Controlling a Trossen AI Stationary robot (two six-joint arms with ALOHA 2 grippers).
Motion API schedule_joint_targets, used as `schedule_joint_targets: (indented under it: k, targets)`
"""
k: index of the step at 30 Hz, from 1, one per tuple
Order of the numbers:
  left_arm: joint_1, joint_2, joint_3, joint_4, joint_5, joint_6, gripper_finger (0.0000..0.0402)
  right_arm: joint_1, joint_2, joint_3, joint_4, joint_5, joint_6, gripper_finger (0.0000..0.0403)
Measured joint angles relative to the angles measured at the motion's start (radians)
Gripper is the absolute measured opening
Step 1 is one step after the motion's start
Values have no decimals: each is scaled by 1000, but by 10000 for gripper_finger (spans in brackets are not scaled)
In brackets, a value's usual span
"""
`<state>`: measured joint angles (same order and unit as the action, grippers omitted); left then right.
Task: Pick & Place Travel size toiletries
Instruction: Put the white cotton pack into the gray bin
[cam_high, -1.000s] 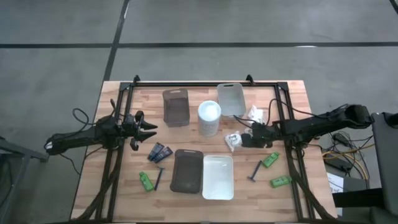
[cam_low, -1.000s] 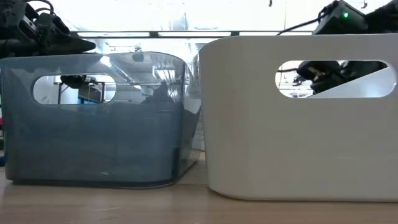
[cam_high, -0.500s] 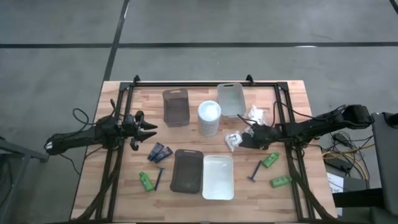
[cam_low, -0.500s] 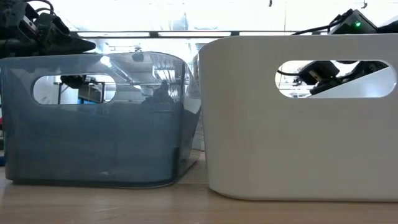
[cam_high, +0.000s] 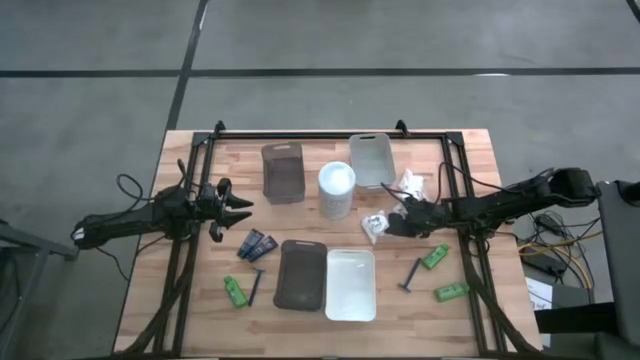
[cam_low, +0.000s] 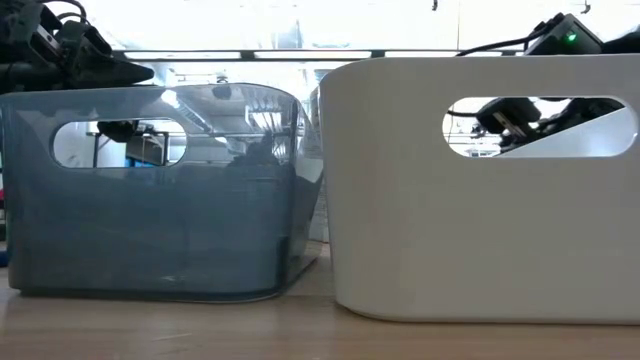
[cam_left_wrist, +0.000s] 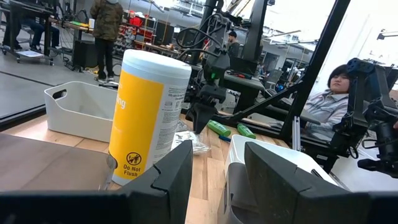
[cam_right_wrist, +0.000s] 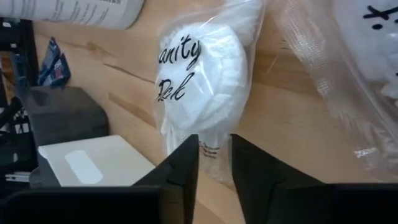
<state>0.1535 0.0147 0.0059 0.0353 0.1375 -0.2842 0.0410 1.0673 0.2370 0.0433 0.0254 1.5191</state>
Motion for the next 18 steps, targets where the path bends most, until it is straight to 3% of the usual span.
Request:
schedule_joint_targets:
  k: [6,18]
  targets:
    - [0,0,0,0,0,0,151,0,29,0,1,-4,7,16]
    - [0,0,0,0,0,0,151,0,33,50,-7,-8,-31,9]
